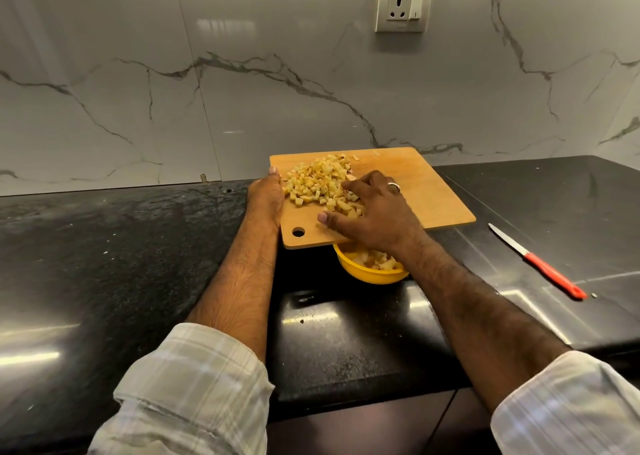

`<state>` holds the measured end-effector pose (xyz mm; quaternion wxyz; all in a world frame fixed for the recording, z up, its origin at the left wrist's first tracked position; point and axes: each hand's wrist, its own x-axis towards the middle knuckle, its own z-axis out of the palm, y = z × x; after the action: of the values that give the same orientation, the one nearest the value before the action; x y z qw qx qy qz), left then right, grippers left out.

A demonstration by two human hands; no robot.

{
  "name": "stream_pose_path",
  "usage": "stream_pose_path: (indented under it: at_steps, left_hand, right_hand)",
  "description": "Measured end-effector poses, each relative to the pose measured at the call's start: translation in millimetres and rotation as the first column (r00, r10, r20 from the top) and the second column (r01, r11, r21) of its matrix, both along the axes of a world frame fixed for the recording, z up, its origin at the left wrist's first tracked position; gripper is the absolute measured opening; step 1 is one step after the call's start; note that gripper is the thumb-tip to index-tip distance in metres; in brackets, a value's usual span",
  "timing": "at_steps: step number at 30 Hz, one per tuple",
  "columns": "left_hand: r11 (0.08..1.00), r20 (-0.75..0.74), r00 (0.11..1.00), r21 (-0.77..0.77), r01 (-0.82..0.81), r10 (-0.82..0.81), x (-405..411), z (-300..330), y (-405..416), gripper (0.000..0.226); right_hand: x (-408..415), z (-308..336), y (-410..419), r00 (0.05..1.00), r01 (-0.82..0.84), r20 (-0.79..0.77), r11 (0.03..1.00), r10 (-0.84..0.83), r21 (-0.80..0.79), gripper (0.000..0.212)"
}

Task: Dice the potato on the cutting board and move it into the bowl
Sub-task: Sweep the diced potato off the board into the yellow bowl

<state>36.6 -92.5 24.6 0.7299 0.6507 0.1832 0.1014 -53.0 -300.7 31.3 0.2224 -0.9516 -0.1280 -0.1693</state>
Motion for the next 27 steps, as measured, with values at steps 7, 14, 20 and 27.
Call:
stream_pose_path:
  at_steps: [7, 14, 20, 27]
  left_hand:
    - [0.999, -0.004, 1.000, -0.036, 0.015, -0.015, -2, -1, 1, 0.036]
    - [0.999, -0.015, 1.000, -0.049, 0.015, -0.016, 0, -2, 3, 0.039]
    - [1.000, -0.004, 1.000, -0.022, 0.022, -0.022, 0, -3, 3, 0.040]
    - [1.000, -0.011, 1.000, 0.004, 0.022, -0.022, 3, -3, 3, 0.034]
  right_hand:
    - [-5, -5, -3, 0.992, 0.015, 0.122, 1.000, -0.015, 0.007, 0.041]
    - [-24, -4, -8, 0.996, 0.020, 0.086, 1.000, -0.021, 0.012, 0.037]
    - [-32, -1, -15, 0.999, -0.023, 0.034, 0.998, 0.022, 0.050, 0.042]
    - [-16, 7, 28, 0.985, -0.059, 0.152, 0.989, 0.079, -0.134, 0.067]
